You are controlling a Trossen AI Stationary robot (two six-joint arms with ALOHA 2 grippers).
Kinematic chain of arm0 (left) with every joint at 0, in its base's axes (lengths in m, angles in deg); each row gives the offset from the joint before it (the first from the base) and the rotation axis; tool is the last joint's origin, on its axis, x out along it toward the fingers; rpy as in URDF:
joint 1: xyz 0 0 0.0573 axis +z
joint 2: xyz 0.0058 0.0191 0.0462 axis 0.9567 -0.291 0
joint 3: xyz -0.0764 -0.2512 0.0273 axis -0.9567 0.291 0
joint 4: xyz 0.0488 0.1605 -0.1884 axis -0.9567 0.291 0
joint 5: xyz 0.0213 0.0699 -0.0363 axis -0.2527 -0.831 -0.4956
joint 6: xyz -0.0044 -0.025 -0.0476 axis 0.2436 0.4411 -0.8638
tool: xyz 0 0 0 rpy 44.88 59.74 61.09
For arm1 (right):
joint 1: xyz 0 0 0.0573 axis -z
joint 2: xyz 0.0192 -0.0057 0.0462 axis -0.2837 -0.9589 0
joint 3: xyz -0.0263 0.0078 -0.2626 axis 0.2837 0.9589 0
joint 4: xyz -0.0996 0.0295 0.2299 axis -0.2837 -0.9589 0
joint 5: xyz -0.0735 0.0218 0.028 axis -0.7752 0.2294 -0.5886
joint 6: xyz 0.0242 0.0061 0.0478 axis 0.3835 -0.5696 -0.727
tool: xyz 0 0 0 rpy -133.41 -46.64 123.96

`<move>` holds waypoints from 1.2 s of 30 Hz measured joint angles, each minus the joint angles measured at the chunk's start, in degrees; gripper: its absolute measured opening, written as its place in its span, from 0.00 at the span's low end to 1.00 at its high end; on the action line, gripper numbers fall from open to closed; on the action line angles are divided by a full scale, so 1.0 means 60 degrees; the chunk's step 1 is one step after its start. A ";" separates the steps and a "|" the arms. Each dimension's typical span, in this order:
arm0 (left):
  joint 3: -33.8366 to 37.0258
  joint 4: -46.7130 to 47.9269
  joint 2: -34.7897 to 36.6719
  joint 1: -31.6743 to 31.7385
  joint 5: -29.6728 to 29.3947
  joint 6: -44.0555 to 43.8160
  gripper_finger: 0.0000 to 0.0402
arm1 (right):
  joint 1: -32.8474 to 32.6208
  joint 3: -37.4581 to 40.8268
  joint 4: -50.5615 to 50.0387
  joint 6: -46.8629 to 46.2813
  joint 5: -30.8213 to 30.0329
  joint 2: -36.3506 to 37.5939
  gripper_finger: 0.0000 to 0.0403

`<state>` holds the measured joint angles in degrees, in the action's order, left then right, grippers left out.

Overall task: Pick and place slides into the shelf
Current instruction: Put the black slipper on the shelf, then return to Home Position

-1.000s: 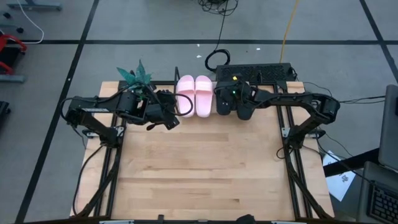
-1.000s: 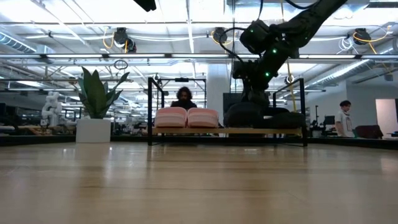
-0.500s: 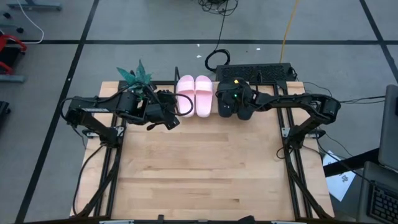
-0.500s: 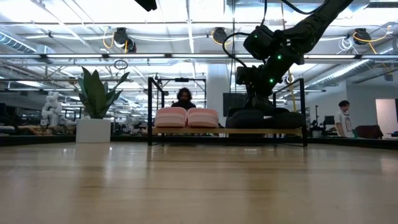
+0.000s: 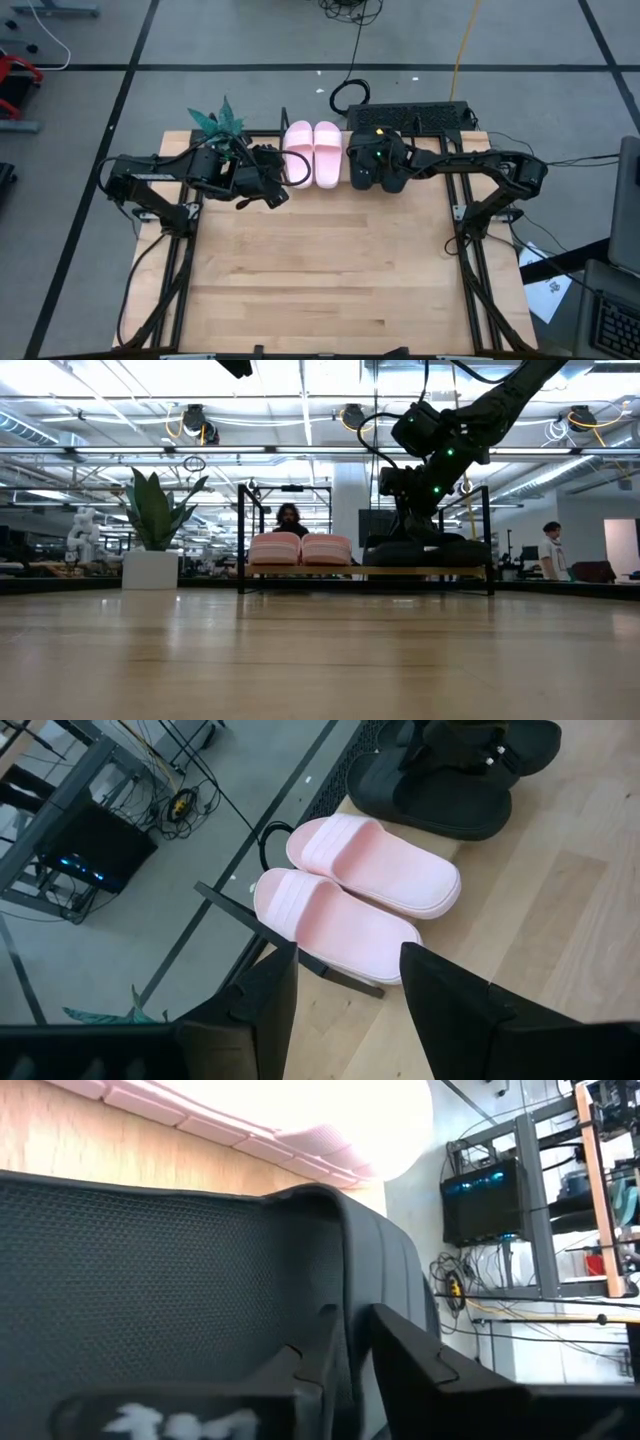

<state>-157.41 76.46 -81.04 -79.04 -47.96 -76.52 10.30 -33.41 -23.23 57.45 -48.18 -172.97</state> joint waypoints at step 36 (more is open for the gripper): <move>0.0000 0.0015 0.0002 -0.0029 0.0379 -0.0037 0.45 | -0.4973 0.0004 -0.0057 0.0545 -0.6460 0.2445 0.46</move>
<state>-157.41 76.55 -81.02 -79.21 -45.69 -76.74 -19.53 -33.39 -23.57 60.72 -86.94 -158.30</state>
